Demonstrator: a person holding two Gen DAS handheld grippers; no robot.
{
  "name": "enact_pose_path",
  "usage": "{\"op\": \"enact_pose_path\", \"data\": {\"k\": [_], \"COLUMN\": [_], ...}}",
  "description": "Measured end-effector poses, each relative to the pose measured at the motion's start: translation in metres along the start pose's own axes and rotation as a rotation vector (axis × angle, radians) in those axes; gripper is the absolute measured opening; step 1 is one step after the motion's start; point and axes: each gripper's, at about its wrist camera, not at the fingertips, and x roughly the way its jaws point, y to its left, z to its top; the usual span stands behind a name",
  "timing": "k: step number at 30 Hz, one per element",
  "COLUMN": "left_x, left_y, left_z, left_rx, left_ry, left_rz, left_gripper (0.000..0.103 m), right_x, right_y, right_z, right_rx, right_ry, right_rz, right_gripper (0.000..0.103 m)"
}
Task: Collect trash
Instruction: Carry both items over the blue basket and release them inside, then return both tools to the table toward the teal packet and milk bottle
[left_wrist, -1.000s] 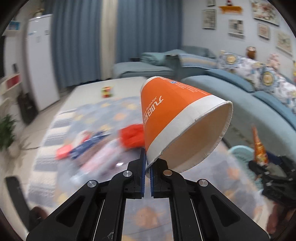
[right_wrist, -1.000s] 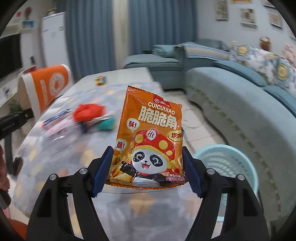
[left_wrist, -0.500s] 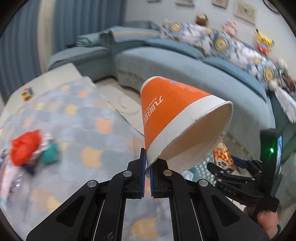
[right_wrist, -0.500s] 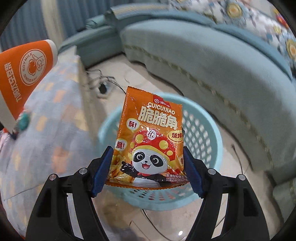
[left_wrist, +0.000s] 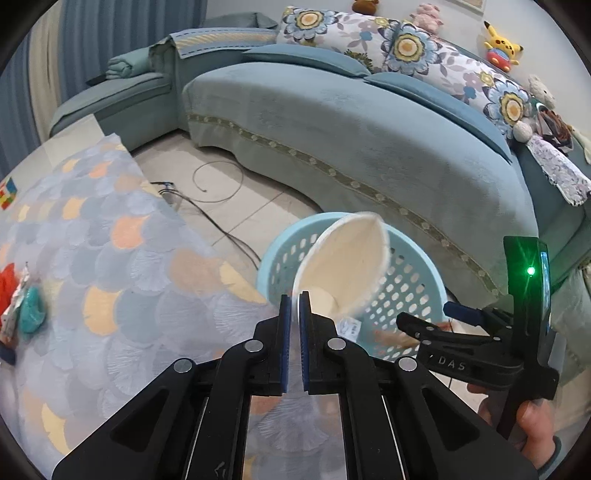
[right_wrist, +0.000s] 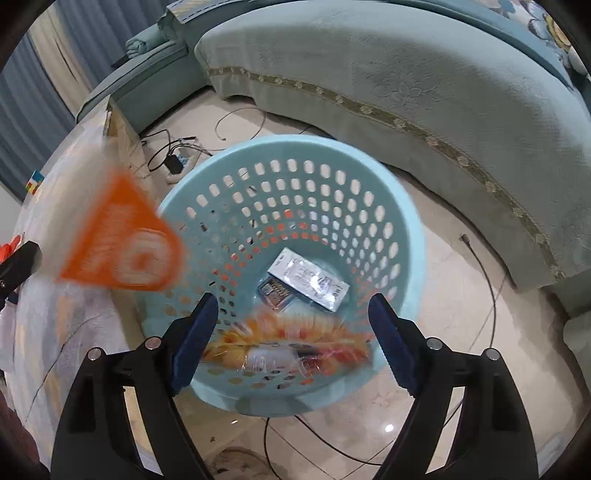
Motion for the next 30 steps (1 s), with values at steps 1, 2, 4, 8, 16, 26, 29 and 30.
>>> {"op": "enact_pose_path", "data": {"k": [1, 2, 4, 8, 16, 26, 29, 30], "left_x": [0.001, 0.001, 0.002, 0.0, -0.057, -0.165, -0.189, -0.193], "left_y": [-0.003, -0.006, -0.006, 0.0, 0.027, 0.112, 0.151, 0.159], "left_z": [0.0, -0.001, -0.002, -0.005, -0.006, -0.042, -0.065, -0.069], "left_rx": [0.012, 0.022, 0.023, 0.019, -0.019, -0.148, -0.2, -0.211], "left_ry": [-0.003, -0.006, -0.001, -0.002, -0.099, -0.247, -0.26, -0.259], "left_rz": [0.0, 0.0, -0.009, -0.026, 0.02, 0.13, 0.208, 0.221], "left_gripper": [0.013, 0.013, 0.013, 0.018, 0.056, 0.062, 0.066, 0.066], "right_x": [-0.002, -0.006, -0.013, -0.027, -0.065, -0.122, -0.125, -0.124], "right_y": [-0.003, -0.006, -0.01, -0.015, 0.024, 0.149, 0.191, 0.21], "right_z": [0.002, 0.001, -0.003, -0.015, -0.021, -0.029, -0.031, -0.032], "right_rx": [0.005, 0.011, 0.019, 0.015, -0.09, -0.338, -0.402, -0.429], "right_ry": [-0.004, -0.01, -0.023, -0.057, -0.167, -0.383, -0.397, -0.403], "right_rz": [0.005, 0.008, -0.012, -0.056, 0.006, 0.166, 0.23, 0.251], "right_gripper": [0.079, 0.079, 0.079, 0.079, 0.079, 0.079, 0.079, 0.079]}}
